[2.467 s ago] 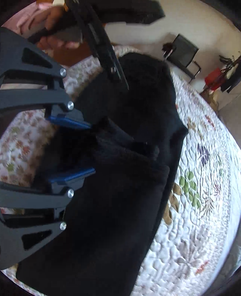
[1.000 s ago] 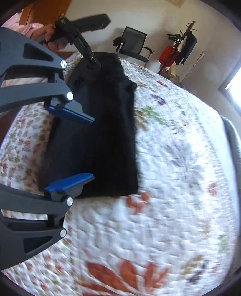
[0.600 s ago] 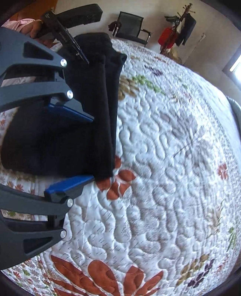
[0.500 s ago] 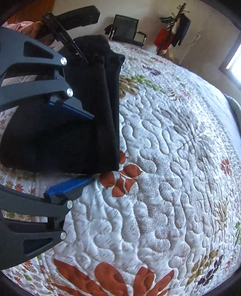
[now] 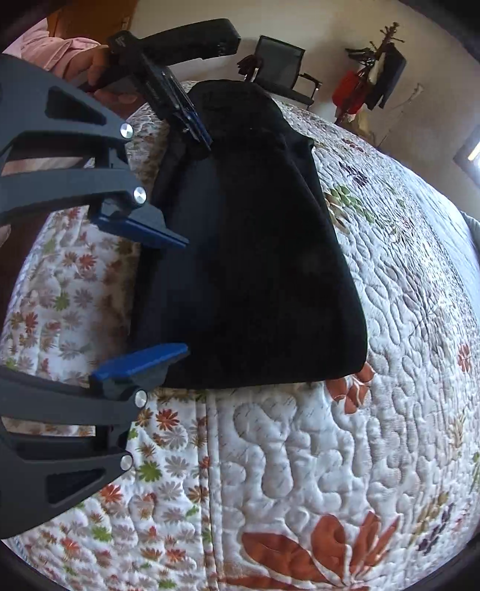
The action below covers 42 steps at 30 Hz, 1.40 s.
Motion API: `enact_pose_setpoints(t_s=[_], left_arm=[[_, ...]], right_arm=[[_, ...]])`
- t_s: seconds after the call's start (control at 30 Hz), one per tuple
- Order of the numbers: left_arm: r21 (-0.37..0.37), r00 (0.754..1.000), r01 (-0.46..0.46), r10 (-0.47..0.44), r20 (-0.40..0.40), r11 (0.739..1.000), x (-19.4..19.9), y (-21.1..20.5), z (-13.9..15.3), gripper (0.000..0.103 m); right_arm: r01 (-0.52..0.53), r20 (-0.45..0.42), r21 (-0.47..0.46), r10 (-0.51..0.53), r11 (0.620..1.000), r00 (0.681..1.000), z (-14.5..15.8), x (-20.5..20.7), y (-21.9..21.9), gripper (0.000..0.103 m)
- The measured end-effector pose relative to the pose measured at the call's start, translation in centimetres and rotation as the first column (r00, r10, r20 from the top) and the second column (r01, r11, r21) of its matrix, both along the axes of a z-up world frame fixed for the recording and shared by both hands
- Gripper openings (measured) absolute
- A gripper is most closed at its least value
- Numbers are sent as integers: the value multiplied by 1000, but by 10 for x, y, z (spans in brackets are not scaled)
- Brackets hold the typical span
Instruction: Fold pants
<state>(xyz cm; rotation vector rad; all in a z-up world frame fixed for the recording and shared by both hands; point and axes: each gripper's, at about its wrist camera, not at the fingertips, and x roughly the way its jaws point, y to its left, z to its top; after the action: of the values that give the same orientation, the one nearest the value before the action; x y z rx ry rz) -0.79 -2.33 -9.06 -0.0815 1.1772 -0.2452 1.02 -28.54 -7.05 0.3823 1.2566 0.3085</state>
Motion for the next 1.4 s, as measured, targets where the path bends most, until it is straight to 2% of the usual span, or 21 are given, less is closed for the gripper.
enact_pose_setpoints(t_s=[0.13, 0.2, 0.27, 0.37, 0.43, 0.57, 0.63, 0.77, 0.97, 1.07, 1.1, 1.13, 1.23, 1.3, 1.4], left_arm=[[-28, 1000, -2, 1, -4, 1000, -2, 2, 6, 55], [-75, 1000, -30, 29, -9, 997, -6, 14, 16, 55], [-64, 998, -61, 63, 28, 996, -15, 29, 28, 61], [-27, 985, -154, 156, 70, 988, -27, 71, 40, 64], [-34, 964, -256, 257, 63, 966, -33, 113, 40, 64], [-22, 888, -459, 459, 27, 888, -51, 194, 29, 63], [-54, 851, -525, 526, 6, 850, -61, 229, 24, 63], [-140, 817, -574, 575, -34, 807, -56, 264, 14, 63], [-267, 766, -637, 631, -122, 723, -34, 299, -9, 65], [-285, 760, -643, 638, -123, 711, -22, 306, -9, 67], [-299, 750, -653, 650, -125, 696, -20, 310, -9, 67], [-315, 740, -662, 660, -131, 680, -18, 313, -10, 65], [-385, 697, -700, 693, -182, 602, -10, 326, -17, 63], [-410, 681, -711, 704, -200, 571, -9, 328, -20, 56], [-439, 662, -721, 720, -207, 537, -11, 331, -25, 38]], right_arm=[[8, -4, 11, -8, 1000, 1000, 3, 1, -2, 52], [18, 15, -1, -18, 1000, 1000, 17, -4, -4, 54], [10, 58, 12, -11, 1000, 998, 33, -10, -3, 55], [-33, 101, 25, 31, 999, 994, 47, -11, 10, 58], [-69, 109, 17, 67, 997, 992, 49, -8, 23, 60], [-104, 85, -11, 104, 995, 991, 38, 0, 44, 60], [-111, 70, -5, 111, 994, 991, 32, 4, 47, 60], [-109, 37, -43, 111, 993, 993, 21, 7, 53, 60], [-104, 37, -38, 106, 994, 994, 14, 4, 52, 60], [-104, 32, -40, 106, 994, 994, 10, 6, 54, 60], [-105, 32, -41, 106, 994, 994, 9, 7, 54, 60], [-106, 34, -43, 107, 993, 994, 8, 7, 54, 60], [-112, 37, -51, 113, 992, 993, 6, 8, 55, 60], [-111, 37, -48, 113, 993, 993, 6, 9, 54, 60], [-111, 40, -35, 112, 993, 993, 4, 9, 52, 61]])
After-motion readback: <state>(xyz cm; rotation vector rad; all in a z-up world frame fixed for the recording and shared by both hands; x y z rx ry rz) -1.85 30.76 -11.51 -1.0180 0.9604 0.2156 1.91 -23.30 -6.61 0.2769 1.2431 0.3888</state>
